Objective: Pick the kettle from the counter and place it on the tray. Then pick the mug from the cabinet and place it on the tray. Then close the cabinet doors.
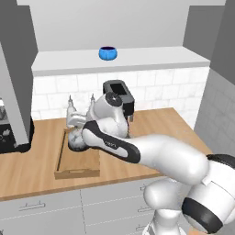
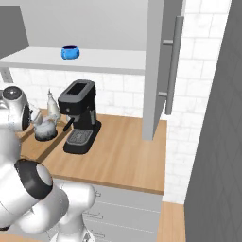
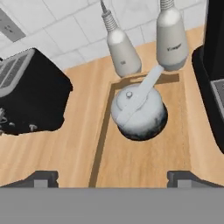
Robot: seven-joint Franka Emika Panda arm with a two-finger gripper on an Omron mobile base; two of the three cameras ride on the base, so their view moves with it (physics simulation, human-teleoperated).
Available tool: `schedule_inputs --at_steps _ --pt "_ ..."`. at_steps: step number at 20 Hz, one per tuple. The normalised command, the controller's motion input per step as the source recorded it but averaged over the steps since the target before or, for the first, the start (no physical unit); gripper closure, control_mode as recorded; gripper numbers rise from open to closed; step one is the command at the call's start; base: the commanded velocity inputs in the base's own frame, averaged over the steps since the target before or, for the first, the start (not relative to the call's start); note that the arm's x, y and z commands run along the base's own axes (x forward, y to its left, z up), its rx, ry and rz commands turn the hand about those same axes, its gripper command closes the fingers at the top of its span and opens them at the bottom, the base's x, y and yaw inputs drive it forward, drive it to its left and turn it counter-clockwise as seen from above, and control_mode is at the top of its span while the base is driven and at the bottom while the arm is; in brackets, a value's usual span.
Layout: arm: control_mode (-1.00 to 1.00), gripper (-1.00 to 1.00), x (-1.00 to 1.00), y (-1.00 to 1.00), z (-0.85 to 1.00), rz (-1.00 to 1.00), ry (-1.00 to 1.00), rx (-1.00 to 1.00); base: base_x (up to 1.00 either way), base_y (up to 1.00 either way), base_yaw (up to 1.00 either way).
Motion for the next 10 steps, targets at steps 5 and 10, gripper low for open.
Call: schedule_inputs --at_steps 5,10 --pt "-1.00 -1.00 -0.21 -0.34 0.63 0.04 -0.02 -0.24 0.00 0.00 0.00" --pt "-1.00 -1.00 -0.01 -0.34 0.74 -0.01 0.08 -0.20 0.00 0.00 0.00"
